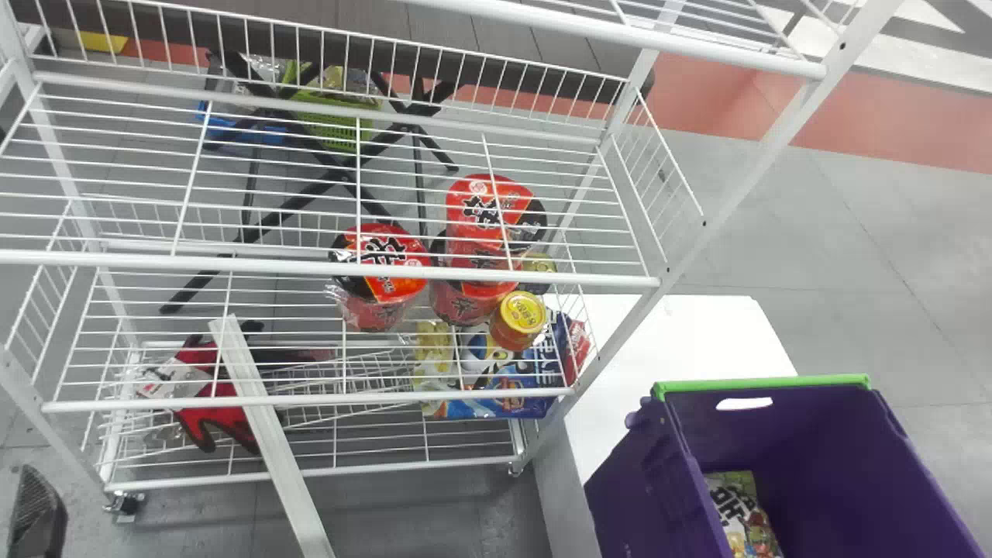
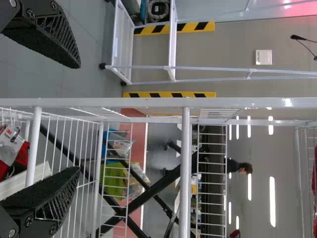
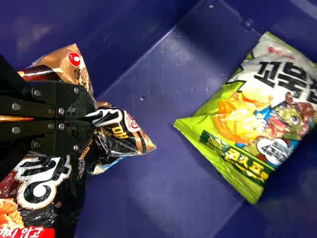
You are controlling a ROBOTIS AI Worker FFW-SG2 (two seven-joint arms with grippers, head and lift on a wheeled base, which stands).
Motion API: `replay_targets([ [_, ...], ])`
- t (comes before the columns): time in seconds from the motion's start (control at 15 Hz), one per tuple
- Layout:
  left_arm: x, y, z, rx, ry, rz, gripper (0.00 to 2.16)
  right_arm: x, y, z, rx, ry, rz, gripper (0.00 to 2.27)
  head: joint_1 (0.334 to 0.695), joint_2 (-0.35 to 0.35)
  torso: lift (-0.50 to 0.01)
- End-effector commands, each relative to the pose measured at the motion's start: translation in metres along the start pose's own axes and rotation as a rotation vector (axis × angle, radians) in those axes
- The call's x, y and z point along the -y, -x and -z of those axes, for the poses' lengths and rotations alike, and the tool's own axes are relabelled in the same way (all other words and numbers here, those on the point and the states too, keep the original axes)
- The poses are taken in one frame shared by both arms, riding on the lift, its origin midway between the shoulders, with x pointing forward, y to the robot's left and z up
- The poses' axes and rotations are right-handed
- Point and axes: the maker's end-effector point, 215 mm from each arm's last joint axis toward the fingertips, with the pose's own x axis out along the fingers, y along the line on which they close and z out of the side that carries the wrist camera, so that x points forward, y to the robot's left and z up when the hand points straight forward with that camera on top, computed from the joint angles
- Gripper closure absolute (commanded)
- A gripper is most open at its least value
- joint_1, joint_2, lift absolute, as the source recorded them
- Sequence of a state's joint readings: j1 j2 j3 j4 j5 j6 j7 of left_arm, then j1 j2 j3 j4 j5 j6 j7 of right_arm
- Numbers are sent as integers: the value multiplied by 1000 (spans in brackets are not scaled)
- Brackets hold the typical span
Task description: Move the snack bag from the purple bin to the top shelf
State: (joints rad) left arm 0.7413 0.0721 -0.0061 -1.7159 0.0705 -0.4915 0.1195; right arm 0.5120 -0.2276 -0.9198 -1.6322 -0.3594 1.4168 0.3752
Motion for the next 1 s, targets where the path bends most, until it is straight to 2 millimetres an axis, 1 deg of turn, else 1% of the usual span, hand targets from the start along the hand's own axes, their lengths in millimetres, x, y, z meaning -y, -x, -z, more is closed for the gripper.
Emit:
replay_targets([
  [0.0, 0, -1, -1, 3, 0, 1, 73, 2, 1, 0, -2, -8, 4, 2253, 695, -350, -383],
  [0.2, 1, -3, -1, 3, 0, 3, 73, 0, 1, -1, -4, -11, 5, 2250, 695, -350, -372],
  [0.93, 1, -5, 3, -1, 7, 3, 73, 5, 1, 1, -14, -14, 38, 2253, 695, -350, -327],
])
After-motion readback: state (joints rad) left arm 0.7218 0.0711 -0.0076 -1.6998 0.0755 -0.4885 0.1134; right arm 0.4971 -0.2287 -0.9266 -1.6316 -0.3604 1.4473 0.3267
